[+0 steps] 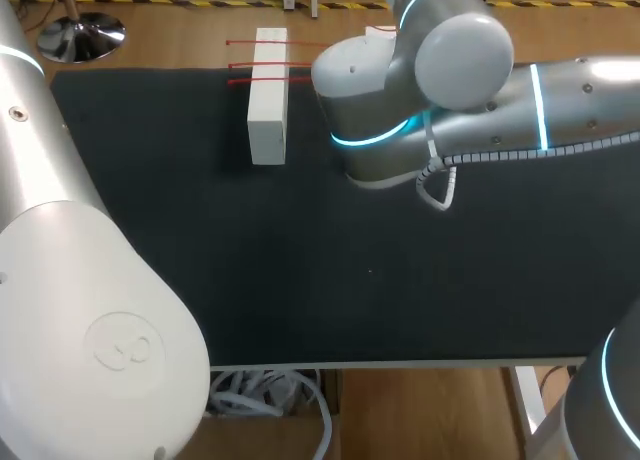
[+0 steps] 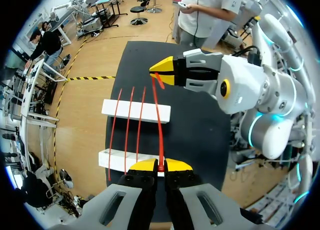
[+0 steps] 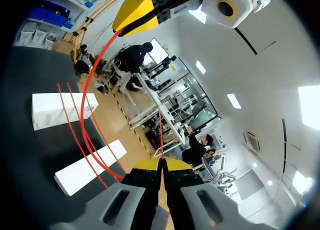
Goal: Grab the tape and strap the tape.
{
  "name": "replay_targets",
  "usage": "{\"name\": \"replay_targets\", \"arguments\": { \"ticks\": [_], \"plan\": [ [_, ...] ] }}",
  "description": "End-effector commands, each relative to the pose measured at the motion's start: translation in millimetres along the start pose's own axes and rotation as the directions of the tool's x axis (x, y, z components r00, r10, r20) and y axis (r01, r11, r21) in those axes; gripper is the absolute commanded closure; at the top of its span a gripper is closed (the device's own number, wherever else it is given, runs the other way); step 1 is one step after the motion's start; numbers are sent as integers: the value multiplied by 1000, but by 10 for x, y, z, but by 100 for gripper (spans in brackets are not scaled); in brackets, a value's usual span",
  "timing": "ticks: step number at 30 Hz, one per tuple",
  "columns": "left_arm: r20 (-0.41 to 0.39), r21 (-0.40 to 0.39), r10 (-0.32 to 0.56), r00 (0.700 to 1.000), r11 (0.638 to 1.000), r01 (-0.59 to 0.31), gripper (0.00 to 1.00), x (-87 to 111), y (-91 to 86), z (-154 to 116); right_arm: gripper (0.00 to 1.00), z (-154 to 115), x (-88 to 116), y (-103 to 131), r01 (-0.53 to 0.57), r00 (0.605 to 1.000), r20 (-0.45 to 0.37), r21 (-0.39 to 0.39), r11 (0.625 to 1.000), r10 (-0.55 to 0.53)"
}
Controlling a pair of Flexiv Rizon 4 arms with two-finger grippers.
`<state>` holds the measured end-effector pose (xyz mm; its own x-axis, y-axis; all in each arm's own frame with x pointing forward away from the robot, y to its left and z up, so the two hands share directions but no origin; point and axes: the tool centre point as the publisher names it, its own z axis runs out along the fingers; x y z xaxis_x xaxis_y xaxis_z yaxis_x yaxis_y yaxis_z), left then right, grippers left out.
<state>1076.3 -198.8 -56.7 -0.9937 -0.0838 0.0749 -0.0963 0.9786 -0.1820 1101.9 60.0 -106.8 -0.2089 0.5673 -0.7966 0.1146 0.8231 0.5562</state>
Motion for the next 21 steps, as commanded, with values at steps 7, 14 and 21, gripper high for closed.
{"name": "replay_targets", "arguments": {
  "ticks": [7, 14, 21],
  "plan": [
    [-2, -3, 0, 1000, 1000, 0, 100, -1, -3, -7, 100, -36, 10, 239, 32, 997, 68, -11, 999, -31],
    [-2, -3, 0, 1000, 1000, 0, 100, -1, -3, -7, 100, -8, 27, 321, -4, 998, 65, 32, 999, 2],
    [-2, -3, 0, 1000, 1000, 0, 100, -1, -3, -7, 100, -30, 92, 472, 3, 999, 55, 6, 1000, -3]
  ]
}}
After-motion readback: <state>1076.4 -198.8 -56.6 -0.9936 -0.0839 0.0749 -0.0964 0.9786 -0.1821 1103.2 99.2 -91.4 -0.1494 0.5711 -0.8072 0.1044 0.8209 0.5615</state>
